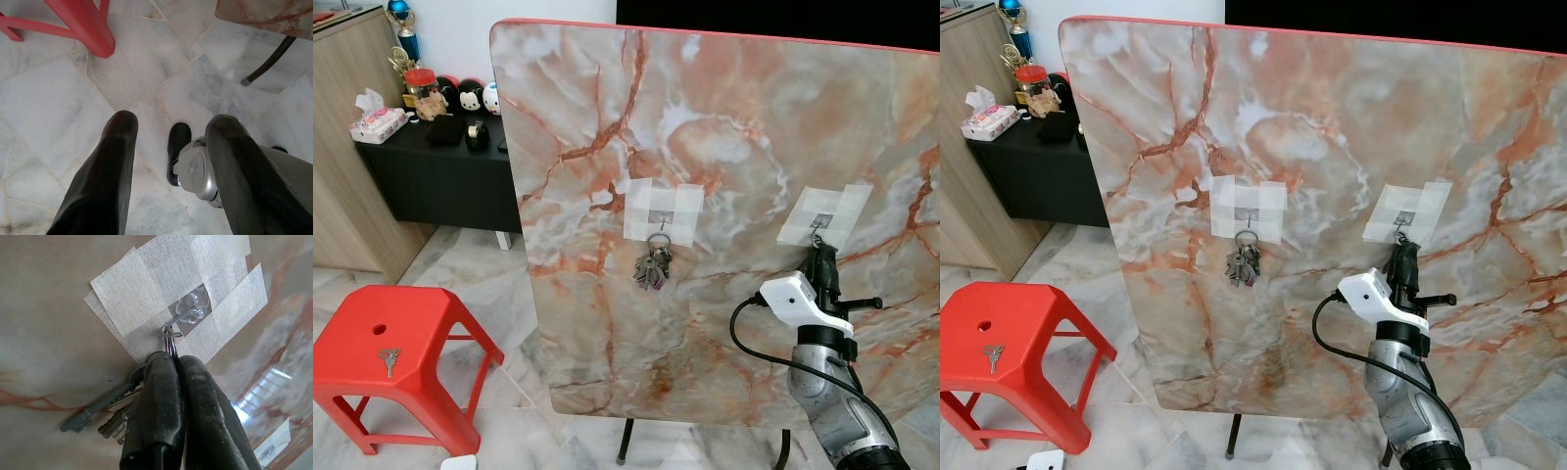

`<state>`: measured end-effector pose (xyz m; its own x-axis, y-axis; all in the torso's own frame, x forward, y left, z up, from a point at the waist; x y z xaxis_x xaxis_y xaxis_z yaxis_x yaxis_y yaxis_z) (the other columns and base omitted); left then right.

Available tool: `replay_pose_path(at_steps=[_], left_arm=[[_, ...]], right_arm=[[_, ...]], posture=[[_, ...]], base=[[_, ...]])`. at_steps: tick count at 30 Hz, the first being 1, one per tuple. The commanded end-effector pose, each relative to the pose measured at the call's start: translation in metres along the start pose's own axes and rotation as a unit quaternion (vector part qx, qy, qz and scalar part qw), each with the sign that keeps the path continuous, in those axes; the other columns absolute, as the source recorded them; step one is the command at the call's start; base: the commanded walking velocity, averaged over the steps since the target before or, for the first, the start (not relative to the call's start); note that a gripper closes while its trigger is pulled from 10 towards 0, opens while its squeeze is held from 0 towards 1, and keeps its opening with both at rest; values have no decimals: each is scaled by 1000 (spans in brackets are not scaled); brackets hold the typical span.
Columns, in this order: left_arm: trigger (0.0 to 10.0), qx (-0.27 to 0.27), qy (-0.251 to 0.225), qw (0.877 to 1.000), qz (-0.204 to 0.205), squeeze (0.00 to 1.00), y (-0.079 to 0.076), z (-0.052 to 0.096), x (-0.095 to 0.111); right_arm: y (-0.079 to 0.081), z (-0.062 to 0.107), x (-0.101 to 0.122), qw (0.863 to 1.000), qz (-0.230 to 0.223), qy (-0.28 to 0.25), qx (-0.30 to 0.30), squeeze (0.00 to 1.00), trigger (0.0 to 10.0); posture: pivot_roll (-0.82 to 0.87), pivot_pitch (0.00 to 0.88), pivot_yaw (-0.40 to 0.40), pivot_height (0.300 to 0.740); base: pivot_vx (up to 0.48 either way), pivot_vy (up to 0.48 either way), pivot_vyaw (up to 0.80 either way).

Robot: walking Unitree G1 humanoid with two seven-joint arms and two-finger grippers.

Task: Hang keys on a hook

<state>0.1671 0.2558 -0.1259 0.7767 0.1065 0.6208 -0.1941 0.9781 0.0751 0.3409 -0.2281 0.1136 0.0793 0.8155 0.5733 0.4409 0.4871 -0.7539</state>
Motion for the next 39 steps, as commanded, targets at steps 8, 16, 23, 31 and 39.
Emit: replay_pose_path(at_steps=[8, 16, 23, 31, 39], left_arm=[[10000, -4, 2, 1000, -5, 0, -5, 0, -2], [10000, -6, -2, 1000, -5, 0, -6, 0, -1], [10000, -6, -6, 1000, -5, 0, -7, -1, 2], [10000, -7, -12, 1000, -5, 0, -9, -1, 5], [10000, -9, -17, 1000, -7, 0, -10, -2, 8]], right_arm=[[5, 3, -5, 1000, -4, 8, 15, 1000, 10000], [14, 6, -3, 999, -27, 5, 44, 1000, 10000], [39, 16, -8, 987, -104, 41, 119, 1000, 10000], [89, 69, -50, 880, -343, 238, 225, 0, 10000], [105, 117, -103, 810, -386, 375, 234, 0, 10000]], posture=[[187, 0, -82, 740], [185, 0, -82, 740], [182, 0, -84, 740], [185, 0, -85, 740], [186, 0, -81, 740]], base=[[0, 0, 0], [0, 0, 0], [0, 0, 0], [0, 0, 0], [0, 0, 0]])
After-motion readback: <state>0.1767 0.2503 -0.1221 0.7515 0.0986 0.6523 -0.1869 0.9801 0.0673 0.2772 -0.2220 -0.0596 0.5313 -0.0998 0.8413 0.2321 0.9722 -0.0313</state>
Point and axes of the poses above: a point about 5 cm out from each wrist's last joint towards the gripper, its own z axis pointing back from the gripper into the wrist, its own x axis along the axis of the wrist's last joint, y = z × x, the point moved 5 cm from there along -z, pointing out of the wrist towards the gripper
